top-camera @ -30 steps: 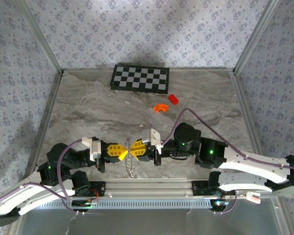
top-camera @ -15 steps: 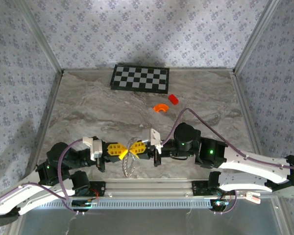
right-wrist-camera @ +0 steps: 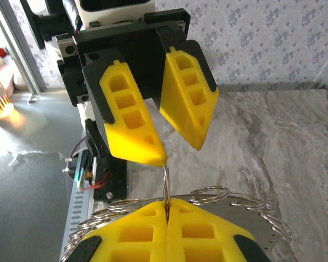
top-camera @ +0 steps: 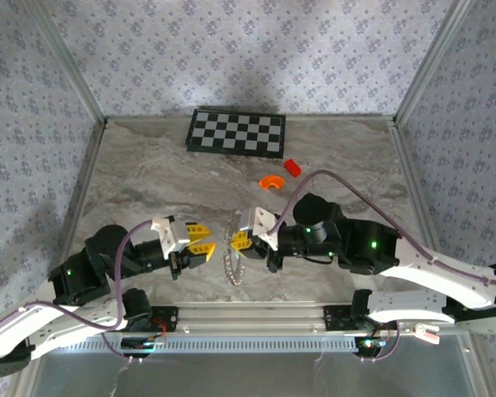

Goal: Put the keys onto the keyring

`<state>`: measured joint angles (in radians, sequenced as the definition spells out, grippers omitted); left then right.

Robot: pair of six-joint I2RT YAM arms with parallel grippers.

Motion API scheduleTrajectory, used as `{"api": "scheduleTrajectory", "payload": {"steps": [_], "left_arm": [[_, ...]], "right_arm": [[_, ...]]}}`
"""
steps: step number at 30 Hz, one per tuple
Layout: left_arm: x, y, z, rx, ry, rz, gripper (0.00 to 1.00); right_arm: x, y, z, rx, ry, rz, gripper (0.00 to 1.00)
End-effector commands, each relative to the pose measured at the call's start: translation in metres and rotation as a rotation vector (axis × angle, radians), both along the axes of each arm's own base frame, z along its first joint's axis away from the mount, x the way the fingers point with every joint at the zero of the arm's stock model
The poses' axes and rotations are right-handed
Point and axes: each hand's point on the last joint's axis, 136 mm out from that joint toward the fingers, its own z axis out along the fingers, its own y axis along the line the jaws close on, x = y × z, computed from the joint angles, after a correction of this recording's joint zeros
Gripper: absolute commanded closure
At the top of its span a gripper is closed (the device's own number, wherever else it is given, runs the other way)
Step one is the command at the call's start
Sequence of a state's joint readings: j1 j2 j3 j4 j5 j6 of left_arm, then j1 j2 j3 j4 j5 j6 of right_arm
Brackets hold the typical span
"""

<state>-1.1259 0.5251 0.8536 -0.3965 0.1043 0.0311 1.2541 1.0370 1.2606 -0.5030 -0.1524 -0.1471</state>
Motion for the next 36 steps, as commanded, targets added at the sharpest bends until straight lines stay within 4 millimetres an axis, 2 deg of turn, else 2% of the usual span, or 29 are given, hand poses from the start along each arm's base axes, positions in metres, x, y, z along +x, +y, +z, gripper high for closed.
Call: {"api": "scheduleTrajectory", "payload": {"steps": [1,5,20,27,36], "left_arm": [[-0.006,-0.001,0.003,0.036,-0.011,-0.041,0.69],[-0.014,-0.008,0.005,0.048,-0.003,-0.099,0.68],[-0.009,-0.034,0.003,0.083,0.007,-0.144,0.7],[-0.004,-0.04,-0.007,0.116,0.018,-0.135,0.77],[-0.001,-0.04,-0.006,0.107,0.005,-0.119,0.9]], "right_arm": [[0.004,-0.011,-0.011,-0.111,-0.019,-0.014,1.0],[0.007,-0.015,-0.018,-0.175,-0.03,-0.025,1.0],[0.01,-0.015,-0.021,-0.214,-0.058,-0.018,1.0],[0.01,-0.012,-0.023,-0.225,-0.065,-0.009,1.0],[0.01,-0.012,-0.029,-0.268,-0.075,-0.009,1.0]]}}
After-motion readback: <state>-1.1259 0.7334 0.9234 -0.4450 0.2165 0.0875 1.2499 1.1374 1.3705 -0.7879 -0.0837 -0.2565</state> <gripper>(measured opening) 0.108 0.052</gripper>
